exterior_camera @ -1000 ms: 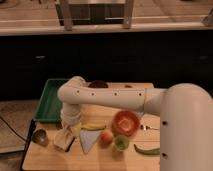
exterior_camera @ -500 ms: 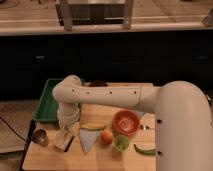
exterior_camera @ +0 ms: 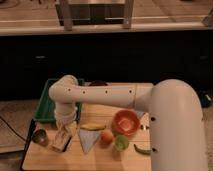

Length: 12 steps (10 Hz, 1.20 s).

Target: Place eraser in paper cup

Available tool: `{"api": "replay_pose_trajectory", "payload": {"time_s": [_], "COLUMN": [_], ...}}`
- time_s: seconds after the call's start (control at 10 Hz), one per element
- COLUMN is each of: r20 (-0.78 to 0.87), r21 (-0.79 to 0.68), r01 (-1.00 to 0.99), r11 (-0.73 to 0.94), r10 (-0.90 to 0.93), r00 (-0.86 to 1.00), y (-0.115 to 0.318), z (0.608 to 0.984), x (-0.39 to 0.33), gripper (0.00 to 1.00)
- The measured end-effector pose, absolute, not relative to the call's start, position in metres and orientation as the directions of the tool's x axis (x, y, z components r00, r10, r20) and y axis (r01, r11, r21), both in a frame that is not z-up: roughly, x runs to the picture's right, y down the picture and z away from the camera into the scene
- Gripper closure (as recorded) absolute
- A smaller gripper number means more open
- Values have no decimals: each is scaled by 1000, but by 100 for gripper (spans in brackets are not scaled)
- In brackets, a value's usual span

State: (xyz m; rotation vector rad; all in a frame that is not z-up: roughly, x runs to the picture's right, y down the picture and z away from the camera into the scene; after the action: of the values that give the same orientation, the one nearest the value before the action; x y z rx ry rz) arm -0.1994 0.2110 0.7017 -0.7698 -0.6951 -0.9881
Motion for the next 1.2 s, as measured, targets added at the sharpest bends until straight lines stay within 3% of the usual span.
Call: {"api": "replay_pose_trajectory", "payload": {"time_s": [1.2], "r20": [814], "r21": [-222], "r01": [923], "r11": [315], "r10": [-462], "r00": [354], "y": [209], "z": [704], "x": [-209], "gripper": [97]}}
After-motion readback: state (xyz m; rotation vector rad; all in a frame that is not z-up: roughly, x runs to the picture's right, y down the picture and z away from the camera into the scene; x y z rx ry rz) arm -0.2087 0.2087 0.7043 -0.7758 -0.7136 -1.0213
